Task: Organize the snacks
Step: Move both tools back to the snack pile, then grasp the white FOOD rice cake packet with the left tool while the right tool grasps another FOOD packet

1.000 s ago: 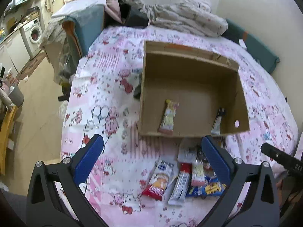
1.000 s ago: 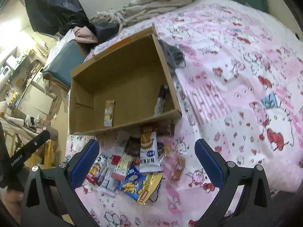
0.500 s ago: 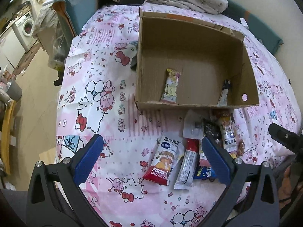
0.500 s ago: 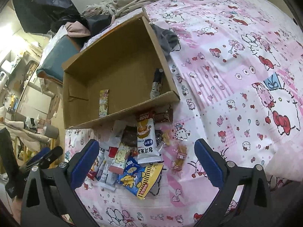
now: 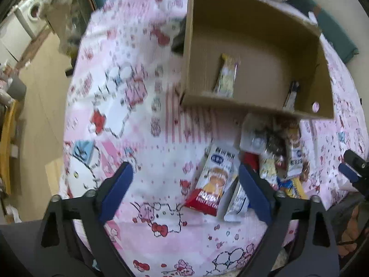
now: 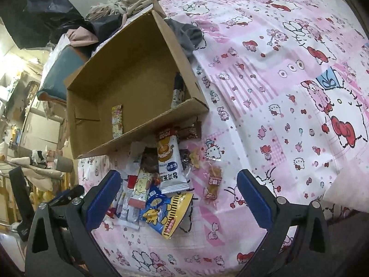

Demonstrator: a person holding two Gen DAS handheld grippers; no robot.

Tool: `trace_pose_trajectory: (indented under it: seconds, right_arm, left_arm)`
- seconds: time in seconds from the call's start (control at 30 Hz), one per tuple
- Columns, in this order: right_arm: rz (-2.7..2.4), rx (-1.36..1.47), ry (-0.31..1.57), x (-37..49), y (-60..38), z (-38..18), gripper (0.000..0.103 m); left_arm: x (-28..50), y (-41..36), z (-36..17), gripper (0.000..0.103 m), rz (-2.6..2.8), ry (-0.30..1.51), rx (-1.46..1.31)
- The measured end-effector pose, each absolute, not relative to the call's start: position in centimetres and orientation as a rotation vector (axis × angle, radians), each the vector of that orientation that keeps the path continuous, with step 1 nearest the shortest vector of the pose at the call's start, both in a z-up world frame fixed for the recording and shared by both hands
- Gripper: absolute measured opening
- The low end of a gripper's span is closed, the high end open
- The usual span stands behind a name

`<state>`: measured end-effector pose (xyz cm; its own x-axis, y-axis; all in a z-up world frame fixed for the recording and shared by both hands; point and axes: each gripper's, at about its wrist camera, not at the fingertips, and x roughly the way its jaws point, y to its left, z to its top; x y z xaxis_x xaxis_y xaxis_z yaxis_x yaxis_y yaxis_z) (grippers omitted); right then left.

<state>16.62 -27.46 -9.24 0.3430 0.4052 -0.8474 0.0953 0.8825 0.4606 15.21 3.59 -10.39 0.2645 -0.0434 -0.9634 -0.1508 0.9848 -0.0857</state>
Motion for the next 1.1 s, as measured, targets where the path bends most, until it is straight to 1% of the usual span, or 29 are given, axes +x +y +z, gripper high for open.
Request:
trace_pose_trajectory:
  seconds: [0.07,0.13,0.2,0.27,0.3,0.33,0.4,0.47,0.57,0.77,0.8,0.83,0.87,1.0,1.1]
  right_arm:
    - [0.214,0.478,1.227,16.8,-27.3,-9.5,0.103]
    - [0.217,0.480,1.234,16.8,-27.3,-9.7,0.103]
    - [0.220,0.483,1.237,16.9,-27.3,-9.7,0.103]
    - [0.220,0.487,1.235,16.8,-27.4,-9.7,0.103]
    - [0.219,0.489,1.235,16.9,-27.4,-9.7,0.103]
    - [0.217,0.491,1.236,16.9,-27.5,-9.8,0.103]
    - [0.213,0.498,1.238,16.9,-27.8,-9.9,0.103]
    - [0.211,0.505,1.239,16.8,-28.0,-10.0,0.103]
    - [0.215,0.510,1.242,16.9,-28.0,-10.0,0.103]
    - [0.236,0.576,1.262,17.1,-28.4,-10.4,0.101]
    - [0.248,0.584,1.272,17.2,-28.2,-10.6,0.094]
    - [0.264,0.575,1.287,17.5,-27.8,-10.8,0.082]
    - [0.273,0.552,1.300,17.8,-27.3,-11.0,0.078]
    - [0.299,0.417,1.317,19.1,-24.6,-11.2,0.068]
    - [0.294,0.306,1.328,20.0,-22.7,-11.9,0.067]
  left_arm:
    - [15.4,3.2,-11.9,0.084,0.066,1.359,-0.155]
    - [15.8,2.4,-13.2,0.072,0.031,1.399,-0.156]
    - [16.2,1.4,-14.1,0.069,-0.005,1.423,-0.151]
    - [16.5,0.3,-15.1,0.057,-0.023,1.445,-0.105]
    - [16.6,-0.2,-15.4,0.040,-0.031,1.449,-0.087]
    - [16.6,-0.5,-15.7,0.033,-0.041,1.457,-0.078]
    - [16.6,-1.2,-16.4,0.033,-0.050,1.467,-0.047]
    - [16.7,-1.2,-16.5,0.029,-0.044,1.457,-0.034]
    - [16.5,-0.9,-15.9,0.028,-0.044,1.453,-0.061]
    - [14.7,1.7,-11.6,0.028,-0.001,1.375,-0.203]
    - [14.3,2.0,-11.0,0.029,0.007,1.358,-0.207]
    - [14.0,2.3,-10.4,0.028,0.018,1.341,-0.212]
    - [13.7,2.6,-10.1,0.028,0.030,1.329,-0.220]
    - [13.7,3.2,-9.5,0.029,0.063,1.320,-0.249]
    - [13.7,3.7,-9.5,0.029,0.055,1.324,-0.255]
